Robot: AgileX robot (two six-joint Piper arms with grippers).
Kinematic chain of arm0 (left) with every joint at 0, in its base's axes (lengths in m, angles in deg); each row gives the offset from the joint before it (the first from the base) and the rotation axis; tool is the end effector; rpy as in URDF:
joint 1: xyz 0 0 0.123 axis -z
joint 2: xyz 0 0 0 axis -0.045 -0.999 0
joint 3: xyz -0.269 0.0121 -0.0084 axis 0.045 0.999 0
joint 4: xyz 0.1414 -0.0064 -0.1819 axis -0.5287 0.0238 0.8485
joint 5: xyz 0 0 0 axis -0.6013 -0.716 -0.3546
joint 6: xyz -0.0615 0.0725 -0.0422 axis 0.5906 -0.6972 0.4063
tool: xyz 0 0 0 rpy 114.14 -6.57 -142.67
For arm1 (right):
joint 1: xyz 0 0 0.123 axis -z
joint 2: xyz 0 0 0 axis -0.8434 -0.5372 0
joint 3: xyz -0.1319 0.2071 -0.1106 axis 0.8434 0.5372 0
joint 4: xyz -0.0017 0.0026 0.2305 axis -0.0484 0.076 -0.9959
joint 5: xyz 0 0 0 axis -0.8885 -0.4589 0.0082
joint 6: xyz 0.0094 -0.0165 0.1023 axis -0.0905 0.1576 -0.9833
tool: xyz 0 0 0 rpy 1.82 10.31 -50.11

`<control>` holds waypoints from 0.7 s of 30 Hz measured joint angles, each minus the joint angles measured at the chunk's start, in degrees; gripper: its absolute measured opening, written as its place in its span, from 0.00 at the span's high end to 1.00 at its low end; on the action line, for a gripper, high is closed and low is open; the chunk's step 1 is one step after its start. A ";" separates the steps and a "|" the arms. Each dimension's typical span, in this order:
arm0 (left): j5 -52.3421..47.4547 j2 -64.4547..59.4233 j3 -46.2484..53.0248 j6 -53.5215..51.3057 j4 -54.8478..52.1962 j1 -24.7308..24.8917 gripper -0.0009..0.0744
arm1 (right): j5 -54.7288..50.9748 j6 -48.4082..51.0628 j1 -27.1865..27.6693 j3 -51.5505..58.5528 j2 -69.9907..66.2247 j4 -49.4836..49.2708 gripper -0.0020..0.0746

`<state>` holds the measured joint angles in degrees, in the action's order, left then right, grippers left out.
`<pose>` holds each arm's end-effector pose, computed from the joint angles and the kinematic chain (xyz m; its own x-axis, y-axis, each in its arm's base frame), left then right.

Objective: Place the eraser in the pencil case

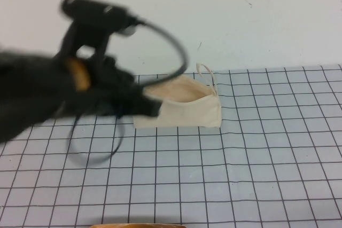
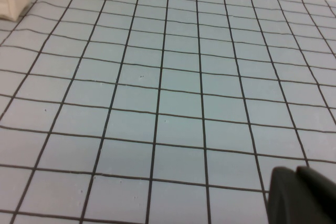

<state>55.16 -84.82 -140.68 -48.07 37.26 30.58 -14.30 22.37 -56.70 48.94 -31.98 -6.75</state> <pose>0.2381 -0.1498 0.3443 -0.5584 0.2007 -0.8049 0.4420 0.8931 -0.0840 0.0604 0.0000 0.1704 -0.2682 -0.1433 -0.9526 -0.0345 0.9897 -0.1392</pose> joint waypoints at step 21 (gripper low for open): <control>0.29 55.18 37.57 3.30 -3.40 0.00 0.99 | 0.00 0.00 0.00 0.00 0.00 0.00 0.98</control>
<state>55.45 -29.64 -103.11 -44.77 33.86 30.58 -14.30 22.37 -56.70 48.94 -31.98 -6.75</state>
